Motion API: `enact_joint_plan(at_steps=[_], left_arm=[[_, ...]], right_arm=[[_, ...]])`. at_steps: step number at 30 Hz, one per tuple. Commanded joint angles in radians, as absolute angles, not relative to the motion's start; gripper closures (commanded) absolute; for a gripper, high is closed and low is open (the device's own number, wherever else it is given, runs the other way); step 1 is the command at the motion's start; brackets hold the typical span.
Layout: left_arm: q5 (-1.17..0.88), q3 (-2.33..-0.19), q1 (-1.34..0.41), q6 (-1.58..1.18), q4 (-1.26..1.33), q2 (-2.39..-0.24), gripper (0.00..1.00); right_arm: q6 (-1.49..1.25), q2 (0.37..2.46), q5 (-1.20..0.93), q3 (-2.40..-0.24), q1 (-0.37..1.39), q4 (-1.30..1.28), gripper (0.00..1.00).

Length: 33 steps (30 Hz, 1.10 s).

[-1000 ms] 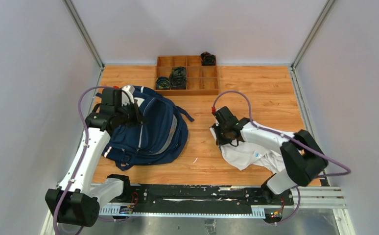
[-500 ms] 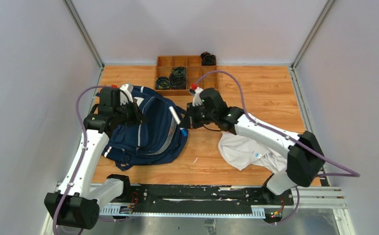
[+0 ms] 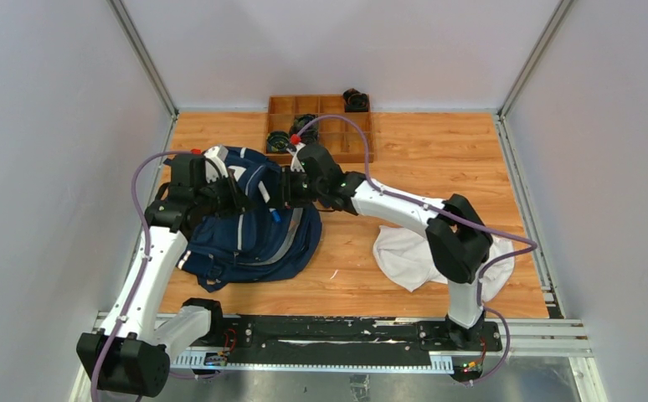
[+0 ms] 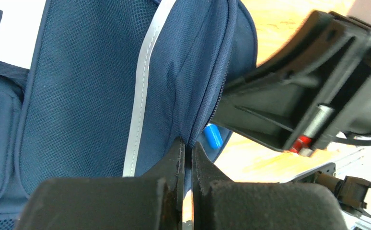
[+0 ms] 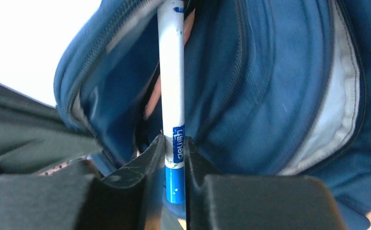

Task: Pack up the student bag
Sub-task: Place the stationery in the student bag, then zip the student bag at the center of the board.

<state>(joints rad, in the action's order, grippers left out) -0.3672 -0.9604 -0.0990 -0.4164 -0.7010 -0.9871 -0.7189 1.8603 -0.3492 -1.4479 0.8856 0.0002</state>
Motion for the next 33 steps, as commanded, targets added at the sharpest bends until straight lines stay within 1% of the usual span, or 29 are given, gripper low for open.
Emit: enact_joint_plan(at_steps=[1,2,4,7,9,10,12,14,16,18,22,23,27,28,30,32,33], left_arm=[[-0.433,-0.95,-0.092,-0.457,-0.618,-0.973,1.0],[-0.429,-0.951,-0.092,-0.455,-0.618,-0.974,1.0],[-0.422,-0.951,-0.092,-0.452,-0.621,-0.975,1.0],[-0.419,-0.947,-0.092,-0.453,-0.615,-0.984,1.0],[-0.423,-0.94,-0.093,-0.458,-0.606,-0.991,1.0],[-0.423,-0.938,-0.093,-0.46,-0.601,-0.995,1.0],[-0.426,-0.939,-0.092,-0.462,-0.597,-0.997,1.0],[-0.421,-0.945,-0.092,-0.458,-0.602,-0.997,1.0],[-0.4,-0.954,-0.092,-0.448,-0.62,-0.994,1.0],[-0.374,-0.962,-0.092,-0.439,-0.631,-1.0,1.0],[-0.355,-0.97,-0.095,-0.46,-0.56,-1.055,1.0],[-0.349,-0.975,-0.099,-0.465,-0.537,-1.077,1.0],[-0.262,-1.024,-0.186,-0.432,-0.496,-1.149,1.0],[-0.249,-1.04,-0.211,-0.415,-0.496,-1.172,0.94],[-0.245,-1.083,-0.25,-0.379,-0.494,-1.23,0.72],[-0.216,-1.191,-0.271,-0.318,-0.563,-1.313,0.63],[-0.191,-1.286,-0.274,-0.29,-0.629,-1.351,0.58]], right_arm=[[-0.755,1.928,-0.345,-1.543,0.907,0.024,0.62],[-0.746,1.929,-0.352,-1.545,0.911,0.021,0.54],[-0.728,1.911,-0.349,-1.527,0.916,0.022,0.46],[-0.704,1.868,-0.346,-1.493,0.914,0.02,0.43],[-0.687,1.845,-0.341,-1.485,0.914,0.015,0.48],[-0.681,1.838,-0.341,-1.485,0.914,0.009,0.54],[-0.667,1.818,-0.34,-1.475,0.914,0.005,0.69],[-0.64,1.788,-0.335,-1.44,0.914,0.005,0.8],[-0.609,1.738,-0.314,-1.367,0.913,-0.029,0.84],[-0.57,1.672,-0.276,-1.285,0.913,-0.033,0.82],[-0.511,1.531,-0.138,-1.112,0.9,-0.085,0.64],[-0.507,1.495,-0.109,-1.069,0.891,-0.097,0.61],[-0.505,1.385,-0.062,-0.947,0.836,-0.153,0.6],[-0.502,1.36,-0.042,-0.923,0.829,-0.168,0.59],[-0.497,1.323,-0.006,-0.882,0.822,-0.182,0.59],[-0.498,1.304,-0.002,-0.857,0.814,-0.187,0.58],[-0.495,1.302,-0.001,-0.854,0.813,-0.192,0.57]])
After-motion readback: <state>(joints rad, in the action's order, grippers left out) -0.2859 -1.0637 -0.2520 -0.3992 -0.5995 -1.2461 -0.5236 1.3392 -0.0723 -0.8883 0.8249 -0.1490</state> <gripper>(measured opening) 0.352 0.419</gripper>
